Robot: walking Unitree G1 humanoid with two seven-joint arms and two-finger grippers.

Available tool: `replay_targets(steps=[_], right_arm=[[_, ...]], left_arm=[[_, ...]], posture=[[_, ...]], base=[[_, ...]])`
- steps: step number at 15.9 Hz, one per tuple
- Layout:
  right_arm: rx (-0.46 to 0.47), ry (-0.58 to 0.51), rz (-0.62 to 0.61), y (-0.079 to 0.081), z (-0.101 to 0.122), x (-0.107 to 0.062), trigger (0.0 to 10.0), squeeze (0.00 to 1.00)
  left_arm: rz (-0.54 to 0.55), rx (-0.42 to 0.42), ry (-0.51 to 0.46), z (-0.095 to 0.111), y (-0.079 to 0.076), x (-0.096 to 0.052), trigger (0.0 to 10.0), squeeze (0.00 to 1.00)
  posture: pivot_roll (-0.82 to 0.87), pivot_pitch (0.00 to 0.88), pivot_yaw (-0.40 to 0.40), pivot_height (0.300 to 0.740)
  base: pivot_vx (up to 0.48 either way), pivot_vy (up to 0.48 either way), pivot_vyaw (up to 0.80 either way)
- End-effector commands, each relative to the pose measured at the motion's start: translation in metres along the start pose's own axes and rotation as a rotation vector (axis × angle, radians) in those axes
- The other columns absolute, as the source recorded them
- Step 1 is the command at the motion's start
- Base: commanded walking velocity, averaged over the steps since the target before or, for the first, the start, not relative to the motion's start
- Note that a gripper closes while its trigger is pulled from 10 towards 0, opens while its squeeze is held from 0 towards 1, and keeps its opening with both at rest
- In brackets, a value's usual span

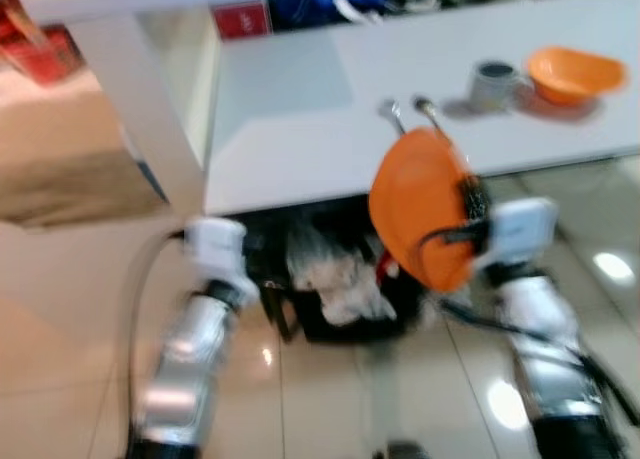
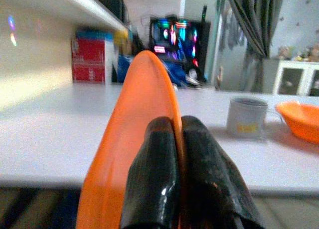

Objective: Setting the table

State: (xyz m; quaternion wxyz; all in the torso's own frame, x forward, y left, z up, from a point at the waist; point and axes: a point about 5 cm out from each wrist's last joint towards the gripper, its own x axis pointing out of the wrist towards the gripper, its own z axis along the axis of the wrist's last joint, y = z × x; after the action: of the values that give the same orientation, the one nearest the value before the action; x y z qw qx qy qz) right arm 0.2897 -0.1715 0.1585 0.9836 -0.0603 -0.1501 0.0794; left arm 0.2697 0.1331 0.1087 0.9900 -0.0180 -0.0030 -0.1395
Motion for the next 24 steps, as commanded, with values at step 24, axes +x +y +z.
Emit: replay_targets(steps=[24], right_arm=[[0.551,-0.033,-0.15,-0.044,0.013,0.107,0.0,0.0]], left_arm=[[0.031,0.076,-0.027,0.015,0.015,-0.01,10.0,0.0]], posture=[[-0.01,0.0,0.088,0.74]], base=[[0.015,0.013,0.0]])
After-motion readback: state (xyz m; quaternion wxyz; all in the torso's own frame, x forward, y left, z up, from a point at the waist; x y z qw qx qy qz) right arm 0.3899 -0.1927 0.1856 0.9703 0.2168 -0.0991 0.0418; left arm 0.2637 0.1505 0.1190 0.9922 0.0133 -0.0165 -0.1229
